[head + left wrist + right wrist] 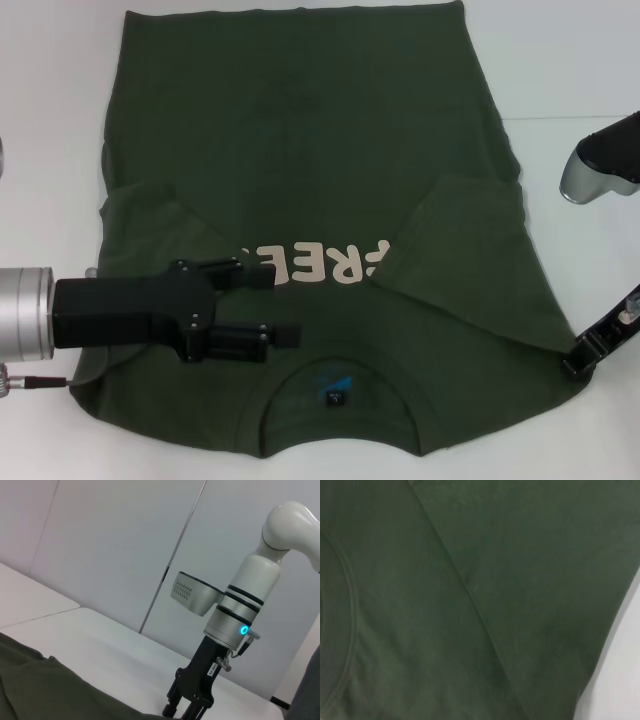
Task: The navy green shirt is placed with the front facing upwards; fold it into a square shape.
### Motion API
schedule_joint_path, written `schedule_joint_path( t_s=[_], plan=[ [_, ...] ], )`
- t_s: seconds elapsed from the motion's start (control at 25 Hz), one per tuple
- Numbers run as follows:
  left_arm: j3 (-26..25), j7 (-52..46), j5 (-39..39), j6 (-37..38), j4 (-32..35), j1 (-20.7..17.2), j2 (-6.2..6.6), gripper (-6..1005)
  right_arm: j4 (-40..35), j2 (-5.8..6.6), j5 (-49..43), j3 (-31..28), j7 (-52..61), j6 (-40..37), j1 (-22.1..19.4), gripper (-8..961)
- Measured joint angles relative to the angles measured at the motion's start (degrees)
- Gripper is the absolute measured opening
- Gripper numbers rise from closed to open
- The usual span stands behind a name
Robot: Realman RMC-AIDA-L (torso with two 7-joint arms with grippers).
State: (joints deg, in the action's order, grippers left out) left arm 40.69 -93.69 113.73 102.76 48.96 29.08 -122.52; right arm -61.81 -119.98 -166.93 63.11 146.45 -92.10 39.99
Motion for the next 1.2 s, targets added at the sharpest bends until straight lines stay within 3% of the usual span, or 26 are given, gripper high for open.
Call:
schedule_joint_path(
  t_s=[0.44, 0.88, 0.96, 1.16, 1.2],
  plan=[
    [-0.24, 0.00, 0.00, -0.50, 0.00, -0.10, 0.04, 951, 0.97, 0.06, -0.16, 2.88, 1.25, 1.65, 0.01, 478],
    [-2.76, -0.07, 0.03, -0.55, 0.00, -0.39, 0.35, 950, 2.14, 0.03, -0.12, 3.34, 1.64, 2.57, 0.60, 88],
    [-3.50, -0.56, 0.24, -0.53, 0.05, -0.47, 0.39, 950, 2.04, 0.06, -0.12, 3.31, 1.65, 2.70, 0.60, 78],
    [-4.88, -7.66, 3.05, -0.50, 2.52, -0.64, 0.90, 950, 1.61, 0.16, 0.07, 2.99, 1.31, 2.72, 0.48, 54],
    [-6.62, -17.34, 7.52, -0.57, 6.68, -0.63, 1.35, 950, 1.59, 0.16, 0.08, 2.96, 1.25, 2.73, 0.49, 49]
  ],
)
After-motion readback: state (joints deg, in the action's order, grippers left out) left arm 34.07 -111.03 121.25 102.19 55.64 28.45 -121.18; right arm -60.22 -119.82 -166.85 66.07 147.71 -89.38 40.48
